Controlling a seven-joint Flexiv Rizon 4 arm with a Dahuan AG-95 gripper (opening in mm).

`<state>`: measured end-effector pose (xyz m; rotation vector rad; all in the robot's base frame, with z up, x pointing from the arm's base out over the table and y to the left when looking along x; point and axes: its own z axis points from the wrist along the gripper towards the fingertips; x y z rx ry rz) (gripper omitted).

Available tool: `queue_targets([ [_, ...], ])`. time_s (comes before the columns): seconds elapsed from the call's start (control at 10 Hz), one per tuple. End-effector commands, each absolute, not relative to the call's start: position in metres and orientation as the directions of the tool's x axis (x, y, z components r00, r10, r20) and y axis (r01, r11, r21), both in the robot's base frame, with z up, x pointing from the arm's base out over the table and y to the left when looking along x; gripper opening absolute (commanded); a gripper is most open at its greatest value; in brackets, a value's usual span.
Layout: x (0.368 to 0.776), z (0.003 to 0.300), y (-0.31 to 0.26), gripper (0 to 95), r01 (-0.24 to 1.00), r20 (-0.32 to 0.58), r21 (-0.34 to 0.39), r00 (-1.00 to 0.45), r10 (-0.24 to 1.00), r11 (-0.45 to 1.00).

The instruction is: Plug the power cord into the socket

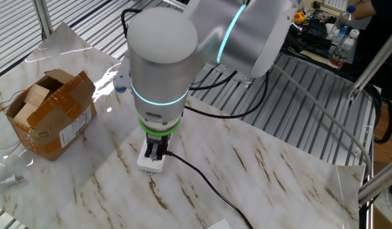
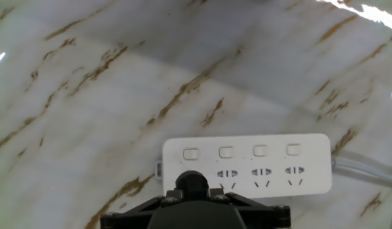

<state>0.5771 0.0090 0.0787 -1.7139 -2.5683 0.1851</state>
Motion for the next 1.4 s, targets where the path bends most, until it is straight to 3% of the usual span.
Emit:
queue_targets([
  [0.1,0.5684,0.0751,0.0078,0.0,0.902,-0.032,-0.116,-0.421,0.906,0.415],
  [1.4,0.5658,0.0742,0.0058,0.0,0.938,-0.027,-0.039,-0.346,0.938,0.345],
])
